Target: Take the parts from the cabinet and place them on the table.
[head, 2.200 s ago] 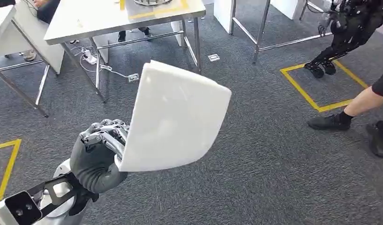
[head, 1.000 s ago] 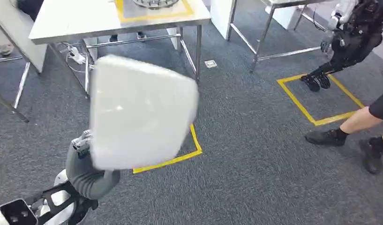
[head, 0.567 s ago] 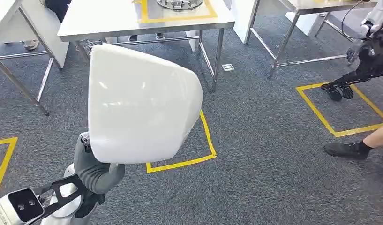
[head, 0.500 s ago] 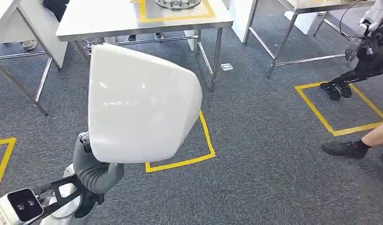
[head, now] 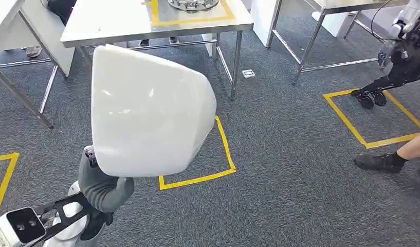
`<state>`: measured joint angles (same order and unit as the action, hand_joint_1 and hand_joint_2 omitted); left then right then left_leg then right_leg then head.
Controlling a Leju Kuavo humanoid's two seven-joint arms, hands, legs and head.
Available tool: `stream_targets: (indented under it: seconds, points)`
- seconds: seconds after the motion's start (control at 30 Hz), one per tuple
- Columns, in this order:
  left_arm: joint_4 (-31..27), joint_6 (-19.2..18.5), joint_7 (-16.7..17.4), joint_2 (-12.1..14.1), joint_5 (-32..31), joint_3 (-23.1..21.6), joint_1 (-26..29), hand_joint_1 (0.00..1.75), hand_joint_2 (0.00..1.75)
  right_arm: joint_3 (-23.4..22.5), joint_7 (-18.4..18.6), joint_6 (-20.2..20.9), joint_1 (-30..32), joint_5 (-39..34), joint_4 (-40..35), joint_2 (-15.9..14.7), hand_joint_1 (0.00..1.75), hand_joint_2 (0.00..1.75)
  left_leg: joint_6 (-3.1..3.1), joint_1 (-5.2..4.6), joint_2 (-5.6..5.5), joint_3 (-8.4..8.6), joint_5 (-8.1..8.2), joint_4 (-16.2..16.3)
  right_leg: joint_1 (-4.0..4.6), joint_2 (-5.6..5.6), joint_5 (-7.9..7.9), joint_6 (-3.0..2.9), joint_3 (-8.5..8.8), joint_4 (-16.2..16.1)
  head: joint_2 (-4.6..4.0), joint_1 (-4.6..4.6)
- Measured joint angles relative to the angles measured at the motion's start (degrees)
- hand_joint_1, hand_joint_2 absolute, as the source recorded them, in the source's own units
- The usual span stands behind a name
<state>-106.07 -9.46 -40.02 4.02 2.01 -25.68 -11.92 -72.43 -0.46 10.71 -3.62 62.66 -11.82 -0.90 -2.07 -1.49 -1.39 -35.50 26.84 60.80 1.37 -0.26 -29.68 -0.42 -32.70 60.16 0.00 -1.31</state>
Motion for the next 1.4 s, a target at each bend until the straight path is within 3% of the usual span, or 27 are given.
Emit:
stream_targets:
  seconds: [0.3, 0.5, 0.97, 1.4]
  points:
    - [-1.75, -0.83, 0.85, 0.70, -2.30, 0.04, 2.30, 1.75, 1.75, 0.02, -0.09, 0.07, 0.06, -0.02, 0.00, 0.02, 0.00, 0.00, 0.00, -0.03, 0.00, 0.00, 0.04, 0.00, -0.03, 0.00, -0.03, -0.02, 0.02, -0.01, 0.00, 0.00]
    - [-3.39, -0.44, 0.11, 0.63, -8.96, -0.90, 6.60, 1.75, 1.75, 0.00, -0.15, 0.04, 0.54, -1.29, 0.02, 0.55, 0.00, 0.00, -0.06, -0.06, 0.00, 0.01, 0.08, 0.00, -0.08, 0.08, -0.04, -0.01, -0.04, -0.02, 0.00, 0.02]
    - [-3.80, 0.05, 1.11, 3.43, -7.28, -1.75, 6.97, 1.75, 1.75, 0.00, -0.70, 0.07, 0.64, -0.88, 0.02, 0.92, 0.00, 0.00, -0.06, -0.08, 0.01, 0.07, 0.08, -0.01, -0.09, 0.09, -0.04, 0.00, 0.01, -0.02, 0.00, 0.02]
    - [-2.53, -2.32, 4.18, 0.57, -9.92, -0.59, 6.42, 1.75, 1.75, 0.02, -0.15, 0.07, 0.35, 0.77, 0.00, 2.10, 0.00, 0.00, -0.06, -0.10, 0.01, 0.07, 0.08, 0.00, -0.11, 0.09, -0.04, 0.00, 0.02, -0.02, 0.00, 0.02]
